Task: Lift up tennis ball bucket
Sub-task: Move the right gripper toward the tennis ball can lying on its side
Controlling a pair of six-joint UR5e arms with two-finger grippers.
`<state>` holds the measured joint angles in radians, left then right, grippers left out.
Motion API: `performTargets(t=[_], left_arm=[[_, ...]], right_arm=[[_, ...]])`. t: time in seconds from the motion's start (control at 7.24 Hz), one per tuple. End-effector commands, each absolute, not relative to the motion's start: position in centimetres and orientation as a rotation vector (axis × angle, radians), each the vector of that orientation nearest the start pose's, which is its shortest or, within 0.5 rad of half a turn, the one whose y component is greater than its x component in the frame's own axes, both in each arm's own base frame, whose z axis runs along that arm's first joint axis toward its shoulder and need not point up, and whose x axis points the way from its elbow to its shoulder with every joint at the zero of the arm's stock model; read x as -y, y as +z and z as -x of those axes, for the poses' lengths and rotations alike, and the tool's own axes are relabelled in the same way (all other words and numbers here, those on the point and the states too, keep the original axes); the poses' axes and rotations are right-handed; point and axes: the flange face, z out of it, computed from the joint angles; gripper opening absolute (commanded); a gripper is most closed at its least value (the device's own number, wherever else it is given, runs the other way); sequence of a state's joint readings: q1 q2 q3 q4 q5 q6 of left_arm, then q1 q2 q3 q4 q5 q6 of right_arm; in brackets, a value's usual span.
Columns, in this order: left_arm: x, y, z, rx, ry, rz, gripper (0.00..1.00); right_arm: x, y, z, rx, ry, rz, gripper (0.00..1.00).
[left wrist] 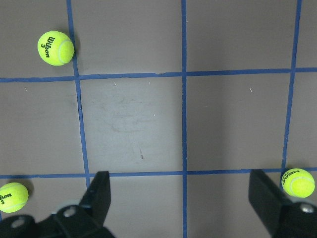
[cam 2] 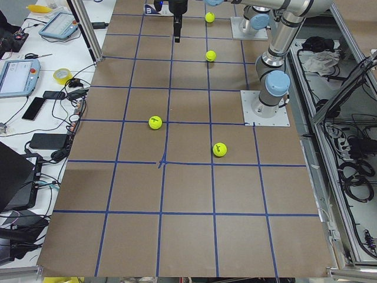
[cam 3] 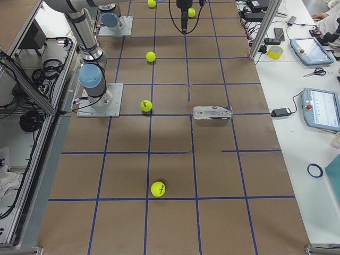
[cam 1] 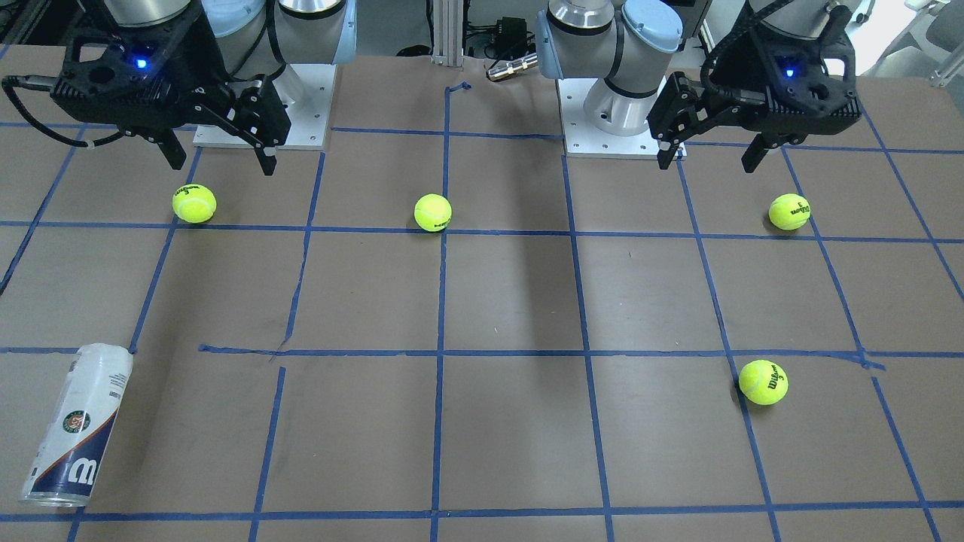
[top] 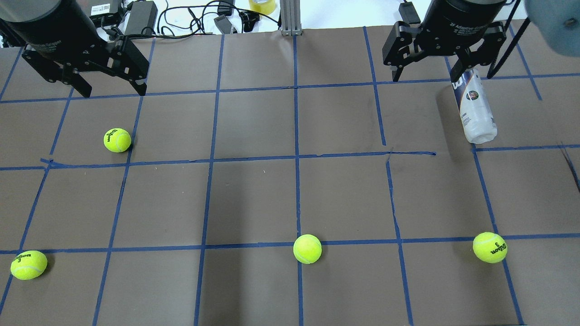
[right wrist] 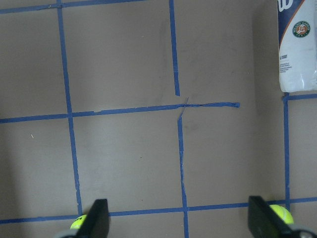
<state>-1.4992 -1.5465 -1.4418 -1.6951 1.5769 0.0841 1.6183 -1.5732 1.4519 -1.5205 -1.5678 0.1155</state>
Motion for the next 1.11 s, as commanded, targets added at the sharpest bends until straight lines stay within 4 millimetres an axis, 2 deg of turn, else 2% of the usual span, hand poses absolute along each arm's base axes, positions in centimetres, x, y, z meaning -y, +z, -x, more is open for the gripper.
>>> performTargets(t=[0.0,0.14,0.28,0.41,0.69,0.83,0.97], left_arm=[[48.7,55.1,9.8,-3.133,-0.047,-0.021,1.0],[48.7,55.1,9.8,-3.133,-0.047,-0.021,1.0],[48.7,55.1,9.8,-3.13,-0.047,-0.021,1.0],[48.7,55.1,9.8,-3.131,-0.045,-0.024,1.0],[48.7,55.2,9.9,-3.133,-0.047,-0.014,1.0],[48.7,55.2,9.8,-3.133,-0.047,-0.017,1.0],[48.7,55.3,9.7,-3.131,-0.052,-0.005,1.0]], right_arm=[[49.6,53.2,-15.7,-3.132,-0.081,-0.094,1.0],[50.9,52.2,-15.7,-3.126,-0.064,-0.062,1.0],[52.0,52.5,-14.7,-3.127,-0.097,-0.074,1.0],[53.1,52.4,-12.5,-3.127,-0.115,-0.138,1.0],[58.6,49.5,-4.4,-3.114,-0.243,-0.344,1.0],[62.6,44.1,-0.9,-3.14,-0.192,-0.345,1.0],[66.6,38.9,2.8,-3.192,-0.288,-0.109,1.0]])
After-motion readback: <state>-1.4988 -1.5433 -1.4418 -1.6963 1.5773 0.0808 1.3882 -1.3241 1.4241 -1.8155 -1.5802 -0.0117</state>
